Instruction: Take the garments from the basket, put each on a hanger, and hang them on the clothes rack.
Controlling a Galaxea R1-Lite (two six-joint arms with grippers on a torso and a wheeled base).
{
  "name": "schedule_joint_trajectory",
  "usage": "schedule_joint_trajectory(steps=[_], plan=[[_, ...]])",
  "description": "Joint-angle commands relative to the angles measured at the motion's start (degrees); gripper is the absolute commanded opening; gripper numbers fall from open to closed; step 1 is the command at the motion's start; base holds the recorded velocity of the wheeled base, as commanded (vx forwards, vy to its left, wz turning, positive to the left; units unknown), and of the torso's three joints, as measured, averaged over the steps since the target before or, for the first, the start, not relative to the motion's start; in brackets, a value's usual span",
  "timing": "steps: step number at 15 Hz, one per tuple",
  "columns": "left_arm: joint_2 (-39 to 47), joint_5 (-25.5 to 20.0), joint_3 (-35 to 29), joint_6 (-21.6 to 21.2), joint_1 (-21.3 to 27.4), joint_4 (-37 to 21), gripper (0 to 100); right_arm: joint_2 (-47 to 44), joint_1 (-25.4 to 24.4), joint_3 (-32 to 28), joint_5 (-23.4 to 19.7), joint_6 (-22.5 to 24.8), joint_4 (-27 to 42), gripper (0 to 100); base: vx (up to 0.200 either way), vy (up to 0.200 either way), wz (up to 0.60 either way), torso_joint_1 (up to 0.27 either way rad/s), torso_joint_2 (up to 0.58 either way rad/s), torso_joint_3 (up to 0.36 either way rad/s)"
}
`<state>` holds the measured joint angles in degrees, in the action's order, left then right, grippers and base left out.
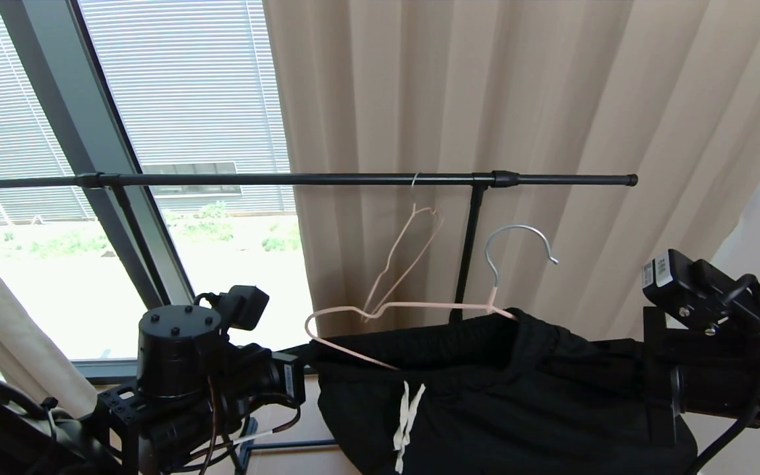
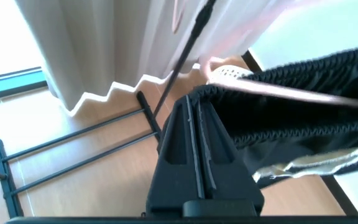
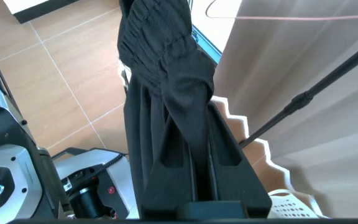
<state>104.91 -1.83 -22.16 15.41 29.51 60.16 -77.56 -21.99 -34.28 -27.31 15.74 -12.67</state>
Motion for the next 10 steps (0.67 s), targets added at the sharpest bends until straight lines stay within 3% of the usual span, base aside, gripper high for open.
schedule_joint_trajectory(steps=[1,10], plan=[[-0.06,0.07,-1.04,-0.12,-1.56,-0.13,0,0.92,0.11,1.15,0.24,0.17,0.19,0,0.0,0.0,0.0,0.0,0.0,0.0],[-1.99,-0.02,-6.93,-2.31,-3.59,-0.31,0,-0.75,-0.16,3.96,2.43,3.25,0.36,0,0.0,0.0,0.0,0.0,0.0,0.0]])
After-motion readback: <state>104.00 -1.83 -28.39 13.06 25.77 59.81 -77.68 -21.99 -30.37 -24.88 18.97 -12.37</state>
